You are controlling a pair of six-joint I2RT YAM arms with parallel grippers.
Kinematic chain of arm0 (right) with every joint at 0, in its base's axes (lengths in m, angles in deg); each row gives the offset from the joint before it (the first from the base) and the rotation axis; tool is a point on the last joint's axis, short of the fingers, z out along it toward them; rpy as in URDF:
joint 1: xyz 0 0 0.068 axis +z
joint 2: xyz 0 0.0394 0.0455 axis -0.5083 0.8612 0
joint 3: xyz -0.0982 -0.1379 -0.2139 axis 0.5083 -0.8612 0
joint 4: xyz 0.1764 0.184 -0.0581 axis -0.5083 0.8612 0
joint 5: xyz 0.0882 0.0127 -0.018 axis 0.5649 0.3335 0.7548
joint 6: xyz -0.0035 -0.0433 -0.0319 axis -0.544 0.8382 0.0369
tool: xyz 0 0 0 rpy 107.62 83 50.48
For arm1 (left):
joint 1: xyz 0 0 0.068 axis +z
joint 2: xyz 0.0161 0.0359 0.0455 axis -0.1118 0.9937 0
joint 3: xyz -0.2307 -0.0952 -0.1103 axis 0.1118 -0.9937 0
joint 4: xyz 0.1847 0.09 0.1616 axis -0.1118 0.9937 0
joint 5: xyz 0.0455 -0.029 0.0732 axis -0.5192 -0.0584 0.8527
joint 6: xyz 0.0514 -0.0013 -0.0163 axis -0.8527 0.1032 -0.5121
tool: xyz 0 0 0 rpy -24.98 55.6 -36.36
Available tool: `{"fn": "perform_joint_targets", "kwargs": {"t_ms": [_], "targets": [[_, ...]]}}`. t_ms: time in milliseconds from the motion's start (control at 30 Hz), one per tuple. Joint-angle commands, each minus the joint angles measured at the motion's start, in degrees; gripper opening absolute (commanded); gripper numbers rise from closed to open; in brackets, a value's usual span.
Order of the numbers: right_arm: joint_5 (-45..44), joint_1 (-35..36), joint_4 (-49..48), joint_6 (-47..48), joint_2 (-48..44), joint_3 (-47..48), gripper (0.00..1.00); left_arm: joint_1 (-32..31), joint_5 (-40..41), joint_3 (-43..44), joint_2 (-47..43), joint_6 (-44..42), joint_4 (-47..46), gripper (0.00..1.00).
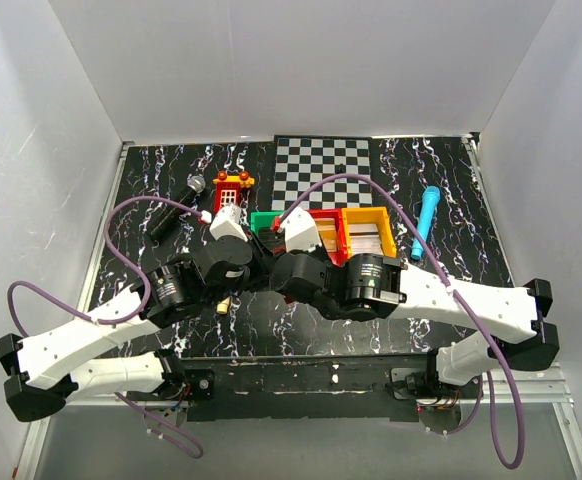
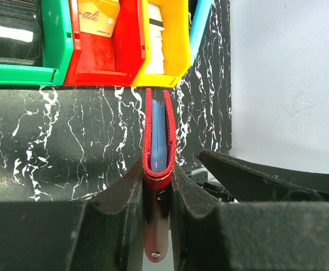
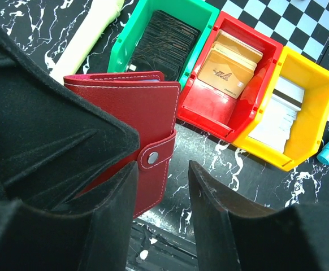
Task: Take the credit cards out of the card holder
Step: Open the card holder at the center of the board.
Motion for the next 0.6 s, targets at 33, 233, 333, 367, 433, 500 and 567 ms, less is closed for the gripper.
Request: {"fn": "perform_joint_targets", "kwargs": {"t_ms": [33,233,333,367,433,500,567], "targets": [[-1.3,0.2,1.2,-1.6,1.6,2.3,0.46,-0.2,-1.6,-0.6,-2.5,0.7,-6.2,0.0],[-1.5,0.1,2.3,-1.6,2.7,3.0,0.35,-0.2,-2.2,-0.8,-2.8,0.1,-7.1,0.0],[-1.2,0.1,2.4,-1.5,2.8,3.0,0.31,-0.2,-2.2,-0.8,-2.8,0.1,-7.1,0.0],[-1.2,0.0,2.4,-1.6,2.8,3.0,0.31,-0.2,-2.2,-1.0,-2.8,0.1,-7.1,0.0],[-1.2,0.0,2.6,-1.5,2.8,3.0,0.3,-0.2,-2.2,-1.2,-2.9,0.1,-7.2,0.0],[-1.1,0.0,2.5,-1.6,2.9,3.0,0.29,-0.2,-2.2,-1.2,-3.0,0.1,-7.2,0.0],[-0.9,0.0,2.6,-1.6,2.9,3.0,0.28,-0.2,-2.1,-1.3,-2.9,0.0,-7.2,0.0]]}}
